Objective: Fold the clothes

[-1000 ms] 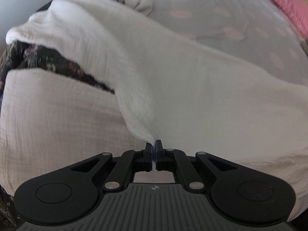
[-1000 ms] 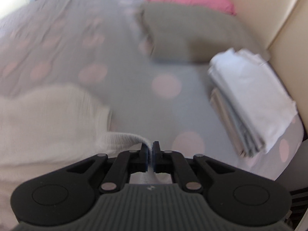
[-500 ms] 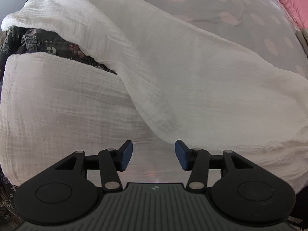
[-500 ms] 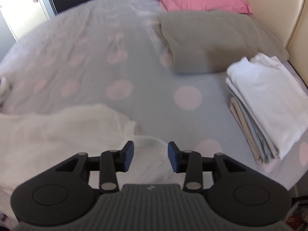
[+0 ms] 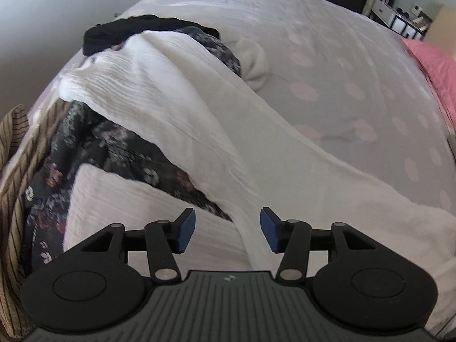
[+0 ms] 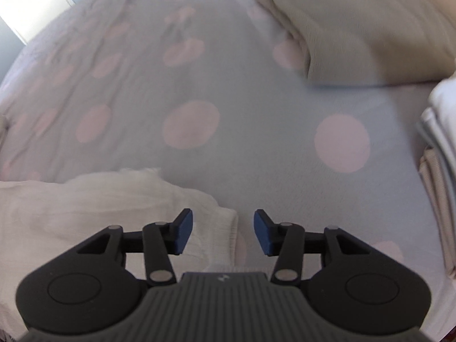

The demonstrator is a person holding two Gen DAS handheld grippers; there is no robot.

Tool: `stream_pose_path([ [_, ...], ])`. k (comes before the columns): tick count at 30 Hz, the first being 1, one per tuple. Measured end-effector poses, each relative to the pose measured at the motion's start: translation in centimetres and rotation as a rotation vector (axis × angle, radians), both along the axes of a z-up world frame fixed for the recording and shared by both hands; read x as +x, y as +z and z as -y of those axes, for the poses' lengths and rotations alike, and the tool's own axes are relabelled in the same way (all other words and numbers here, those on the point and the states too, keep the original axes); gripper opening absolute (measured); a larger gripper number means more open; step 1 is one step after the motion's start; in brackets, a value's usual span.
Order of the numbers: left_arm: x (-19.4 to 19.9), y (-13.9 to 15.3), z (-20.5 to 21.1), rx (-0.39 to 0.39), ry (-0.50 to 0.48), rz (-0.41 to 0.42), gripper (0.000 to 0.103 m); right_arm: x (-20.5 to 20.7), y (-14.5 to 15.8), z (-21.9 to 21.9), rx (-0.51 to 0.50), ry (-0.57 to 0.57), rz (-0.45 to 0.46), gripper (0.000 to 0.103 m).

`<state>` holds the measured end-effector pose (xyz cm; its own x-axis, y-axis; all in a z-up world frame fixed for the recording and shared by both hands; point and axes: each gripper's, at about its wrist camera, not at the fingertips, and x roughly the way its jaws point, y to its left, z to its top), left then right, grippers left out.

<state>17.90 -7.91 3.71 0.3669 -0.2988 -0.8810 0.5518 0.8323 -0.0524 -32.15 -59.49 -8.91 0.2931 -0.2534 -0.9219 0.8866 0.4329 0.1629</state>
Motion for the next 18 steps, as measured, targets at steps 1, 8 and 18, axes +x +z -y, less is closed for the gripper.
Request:
stream_pose_path([
  [1, 1.1, 0.2, 0.1, -0.005, 0.032, 0.018, 0.048, 0.2, -0.8, 0.2, 0.016, -0.007, -0.001, 0.048],
  [8, 7.6, 0.5, -1.2, -0.032, 0.254, 0.153, 0.049, 2.0, -2.4, 0.3, -0.013, 0.014, -0.011, 0.021],
  [18, 12.8, -1.1, -3.4, -0.102, 0.473, 0.204, 0.011, 2.1, 2.9, 2.6, -0.175, -0.037, -0.043, 0.012],
])
